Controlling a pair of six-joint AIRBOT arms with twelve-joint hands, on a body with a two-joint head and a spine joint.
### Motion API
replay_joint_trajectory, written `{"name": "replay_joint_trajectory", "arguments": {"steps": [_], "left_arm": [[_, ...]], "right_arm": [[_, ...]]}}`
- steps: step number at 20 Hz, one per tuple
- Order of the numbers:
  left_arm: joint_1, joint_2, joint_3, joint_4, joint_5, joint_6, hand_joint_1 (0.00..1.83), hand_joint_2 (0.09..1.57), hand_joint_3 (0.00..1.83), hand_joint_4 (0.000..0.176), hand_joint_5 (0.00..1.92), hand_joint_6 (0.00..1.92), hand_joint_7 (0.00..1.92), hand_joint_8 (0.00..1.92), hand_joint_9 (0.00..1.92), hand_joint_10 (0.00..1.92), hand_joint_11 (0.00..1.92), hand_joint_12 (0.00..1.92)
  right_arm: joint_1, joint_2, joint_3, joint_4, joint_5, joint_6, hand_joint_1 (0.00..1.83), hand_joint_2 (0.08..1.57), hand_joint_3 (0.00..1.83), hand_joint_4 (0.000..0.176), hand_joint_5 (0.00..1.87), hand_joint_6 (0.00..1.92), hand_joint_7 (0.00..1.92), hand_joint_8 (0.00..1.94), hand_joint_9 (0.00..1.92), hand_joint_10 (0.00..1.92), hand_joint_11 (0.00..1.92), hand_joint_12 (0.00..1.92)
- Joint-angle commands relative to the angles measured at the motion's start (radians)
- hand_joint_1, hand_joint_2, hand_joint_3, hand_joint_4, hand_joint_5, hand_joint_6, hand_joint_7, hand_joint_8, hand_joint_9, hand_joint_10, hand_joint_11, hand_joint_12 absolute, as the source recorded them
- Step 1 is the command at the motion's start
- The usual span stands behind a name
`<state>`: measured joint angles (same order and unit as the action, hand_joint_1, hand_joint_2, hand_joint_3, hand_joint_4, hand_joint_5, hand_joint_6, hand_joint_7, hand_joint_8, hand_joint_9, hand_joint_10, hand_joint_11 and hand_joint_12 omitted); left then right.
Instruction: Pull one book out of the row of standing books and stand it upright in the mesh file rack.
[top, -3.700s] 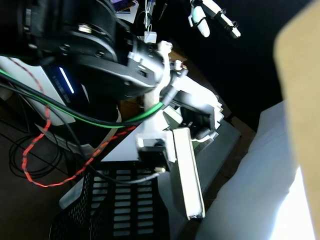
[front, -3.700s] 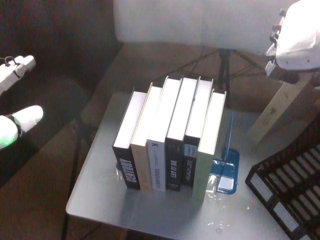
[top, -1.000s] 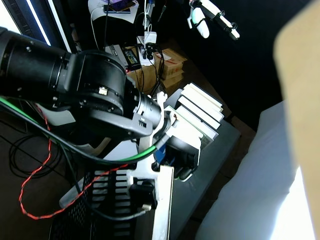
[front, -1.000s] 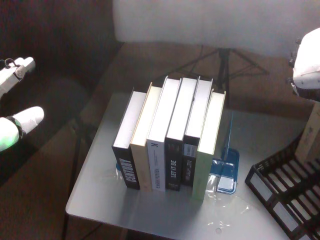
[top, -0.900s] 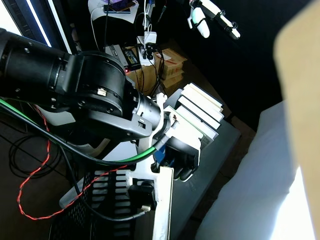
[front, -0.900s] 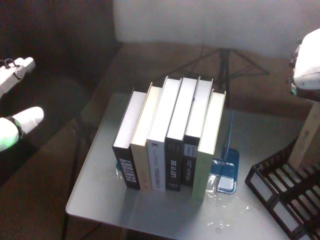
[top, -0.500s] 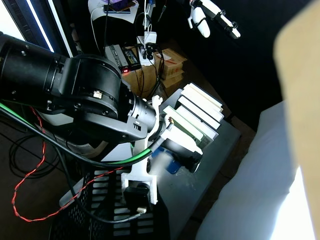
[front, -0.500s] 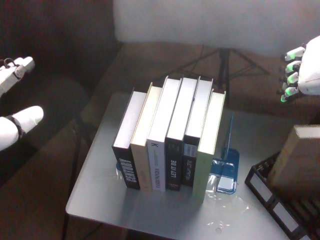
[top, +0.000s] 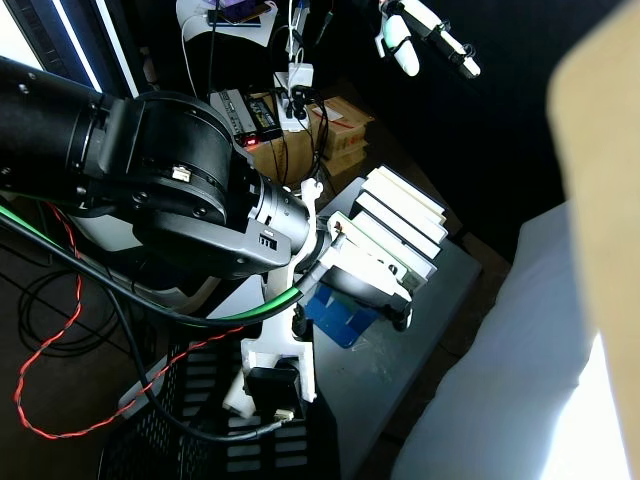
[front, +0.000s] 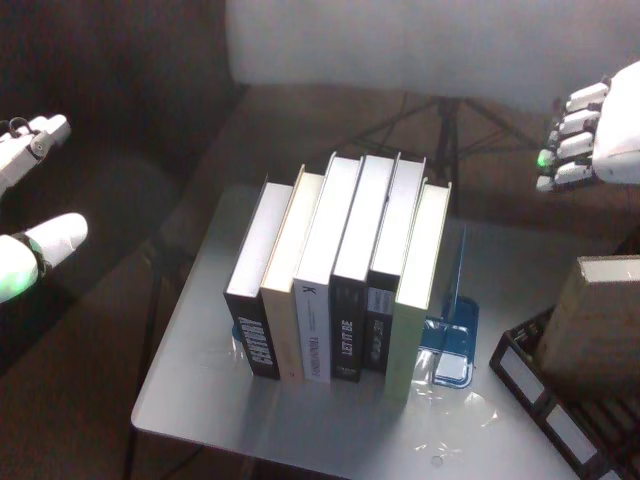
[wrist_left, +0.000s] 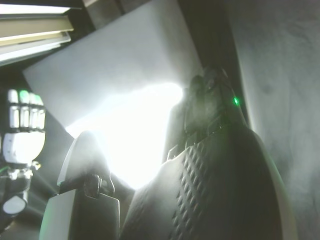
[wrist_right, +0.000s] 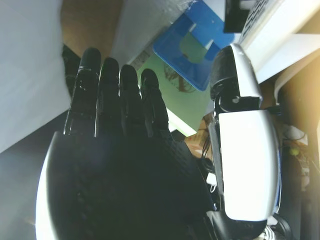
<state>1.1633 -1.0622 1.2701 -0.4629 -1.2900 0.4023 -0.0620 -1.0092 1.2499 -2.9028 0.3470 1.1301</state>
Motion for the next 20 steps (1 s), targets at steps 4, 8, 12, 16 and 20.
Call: {"name": "replay_joint_trajectory", "arguments": {"steps": [4,8,12,16,20], "left_arm": [[-0.004,0.005,-0.003,-0.009,-0.12,-0.005,0.42,1.42,0.0,0.0,0.08,0.0,0.01,0.0,0.0,0.0,0.01,0.01],[-0.004,0.006,-0.006,-0.012,-0.122,-0.006,0.39,1.42,0.0,0.0,0.07,0.0,0.01,0.0,0.0,0.0,0.02,0.02],[-0.003,0.007,-0.008,-0.015,-0.125,-0.005,0.39,1.42,0.0,0.0,0.07,0.01,0.01,0.0,0.0,0.0,0.0,0.19],[-0.003,0.012,-0.011,-0.017,-0.129,-0.004,0.4,1.42,0.0,0.0,0.07,0.0,0.01,0.0,0.0,0.0,0.0,0.2],[-0.003,0.011,-0.011,-0.017,-0.129,-0.003,0.43,1.42,0.0,0.0,0.07,0.0,0.0,0.0,0.0,0.0,0.0,0.23]], "right_arm": [[0.084,0.079,-0.1,0.043,-0.061,0.002,0.57,1.3,0.01,0.0,0.0,0.0,0.0,0.0,0.0,0.0,0.0,0.01],[0.092,0.129,-0.122,0.34,-0.006,-0.088,0.26,1.33,0.01,0.0,0.0,0.0,0.0,0.0,0.0,0.0,0.0,0.0],[0.065,0.155,-0.117,0.549,0.014,-0.153,0.21,1.35,0.0,0.0,0.0,0.0,0.0,0.0,0.0,0.0,0.01,0.27],[0.04,0.175,-0.118,0.653,0.039,-0.153,0.26,1.32,0.0,0.0,0.0,0.0,0.0,0.0,0.0,0.0,0.0,0.84],[0.013,0.184,-0.126,0.676,0.05,-0.153,0.35,1.34,0.0,0.0,0.0,0.0,0.0,0.0,0.04,0.07,0.0,1.2]]}}
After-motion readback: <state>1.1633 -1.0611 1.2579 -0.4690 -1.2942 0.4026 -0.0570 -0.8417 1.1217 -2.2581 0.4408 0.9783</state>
